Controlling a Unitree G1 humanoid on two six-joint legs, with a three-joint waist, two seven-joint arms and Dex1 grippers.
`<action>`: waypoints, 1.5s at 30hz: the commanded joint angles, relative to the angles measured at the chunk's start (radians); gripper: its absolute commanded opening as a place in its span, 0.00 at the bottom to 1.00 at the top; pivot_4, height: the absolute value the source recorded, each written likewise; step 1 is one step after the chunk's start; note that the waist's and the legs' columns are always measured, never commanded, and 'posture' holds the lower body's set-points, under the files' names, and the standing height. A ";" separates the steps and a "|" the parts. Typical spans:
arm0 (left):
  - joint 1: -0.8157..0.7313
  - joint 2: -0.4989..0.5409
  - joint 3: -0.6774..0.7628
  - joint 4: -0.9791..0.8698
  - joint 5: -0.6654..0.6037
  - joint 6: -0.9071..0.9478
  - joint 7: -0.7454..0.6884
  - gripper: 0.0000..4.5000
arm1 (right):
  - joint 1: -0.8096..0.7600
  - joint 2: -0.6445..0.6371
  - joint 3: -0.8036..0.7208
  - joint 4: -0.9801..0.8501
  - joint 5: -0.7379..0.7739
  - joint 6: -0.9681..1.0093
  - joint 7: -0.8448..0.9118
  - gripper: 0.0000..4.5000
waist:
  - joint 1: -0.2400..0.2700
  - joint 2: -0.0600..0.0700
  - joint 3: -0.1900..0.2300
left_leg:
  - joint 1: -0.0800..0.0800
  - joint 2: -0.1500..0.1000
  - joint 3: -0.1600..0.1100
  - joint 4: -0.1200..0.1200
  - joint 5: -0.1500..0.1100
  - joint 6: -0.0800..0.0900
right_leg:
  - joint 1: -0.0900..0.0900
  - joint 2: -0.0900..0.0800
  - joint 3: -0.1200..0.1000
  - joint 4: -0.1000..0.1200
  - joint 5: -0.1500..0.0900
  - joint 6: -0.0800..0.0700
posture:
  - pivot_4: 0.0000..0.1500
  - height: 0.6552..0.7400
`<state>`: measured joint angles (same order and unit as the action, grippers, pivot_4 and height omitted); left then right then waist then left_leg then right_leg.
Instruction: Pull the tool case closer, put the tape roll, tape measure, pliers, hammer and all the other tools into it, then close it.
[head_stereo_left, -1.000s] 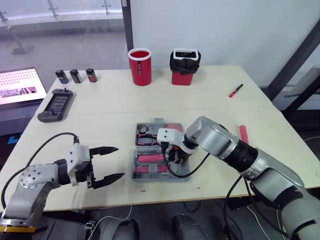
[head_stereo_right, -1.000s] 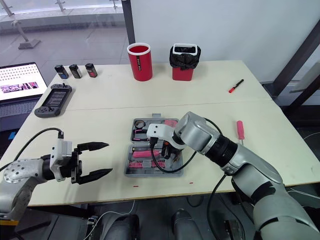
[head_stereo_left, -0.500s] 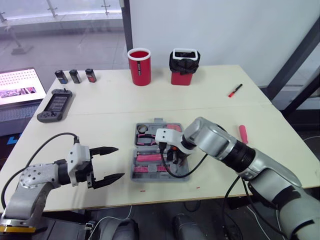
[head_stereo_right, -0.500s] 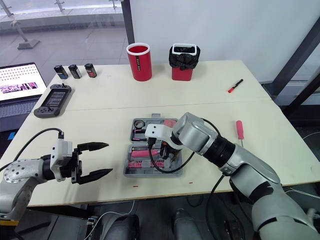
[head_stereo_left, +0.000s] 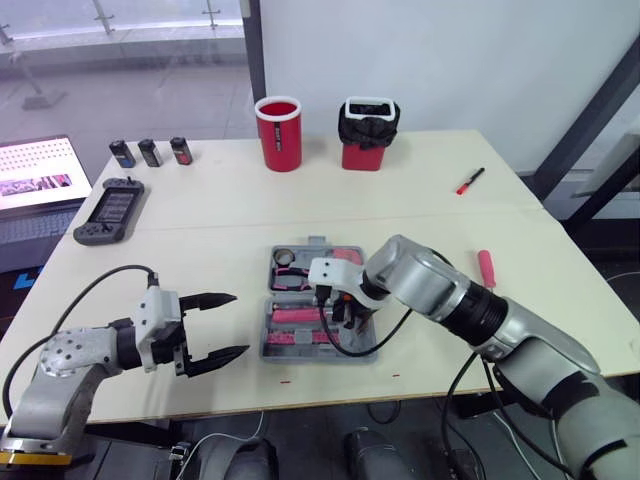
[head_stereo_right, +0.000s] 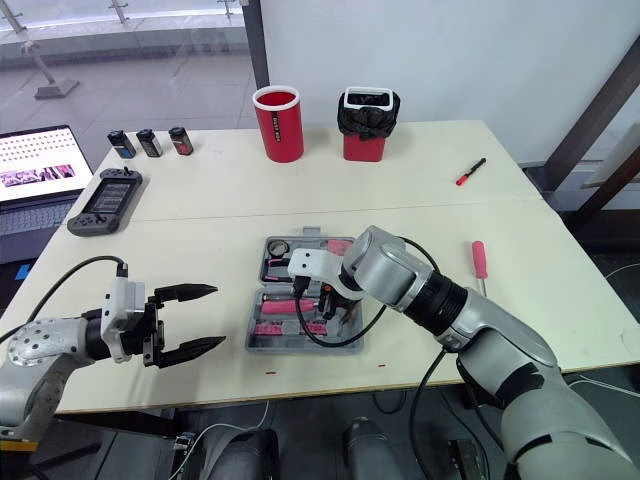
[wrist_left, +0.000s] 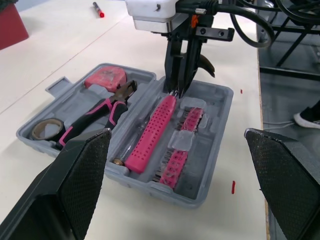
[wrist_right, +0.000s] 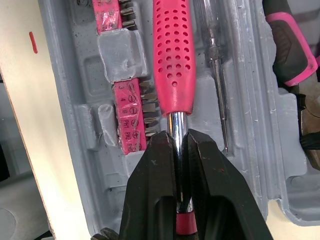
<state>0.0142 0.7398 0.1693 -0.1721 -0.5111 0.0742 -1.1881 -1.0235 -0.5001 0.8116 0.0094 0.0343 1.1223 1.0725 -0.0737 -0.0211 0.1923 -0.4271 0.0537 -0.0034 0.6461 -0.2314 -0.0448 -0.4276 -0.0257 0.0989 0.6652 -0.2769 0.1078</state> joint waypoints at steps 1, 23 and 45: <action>-0.004 0.001 0.000 -0.035 -0.005 -0.002 0.002 1.00 | -0.028 -0.003 -0.052 -0.085 0.021 0.023 -0.003 0.01 | 0.001 0.000 0.000 | 0.000 0.000 0.000 0.000 0.000 0.000 | 0.000 0.000 0.000 0.000 0.000 0.000 | 1.00 0.98; 0.018 -0.009 -0.001 -0.059 -0.008 0.009 0.015 1.00 | -0.047 -0.019 -0.018 -0.074 0.070 0.079 -0.050 0.01 | 0.003 0.000 0.000 | 0.000 0.000 0.000 0.000 0.000 0.000 | 0.000 -0.001 0.000 0.000 -0.002 -0.003 | 1.00 0.98; 0.024 -0.022 -0.004 -0.064 -0.003 0.011 0.029 1.00 | -0.067 0.057 0.036 0.061 0.038 0.005 -0.053 0.01 | -0.004 0.000 0.000 | 0.000 0.000 0.000 0.000 0.000 0.000 | 0.000 0.000 0.000 0.000 -0.001 -0.003 | 1.00 0.98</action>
<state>0.0339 0.7169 0.1690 -0.2042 -0.5110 0.0843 -1.1640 -1.0614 -0.4665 0.8533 0.0727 0.0861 1.1462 1.0281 -0.0774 -0.0211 0.1923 -0.4271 0.0538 -0.0034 0.6460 -0.2315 -0.0448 -0.4278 -0.0256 0.0990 0.6652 -0.2784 0.1051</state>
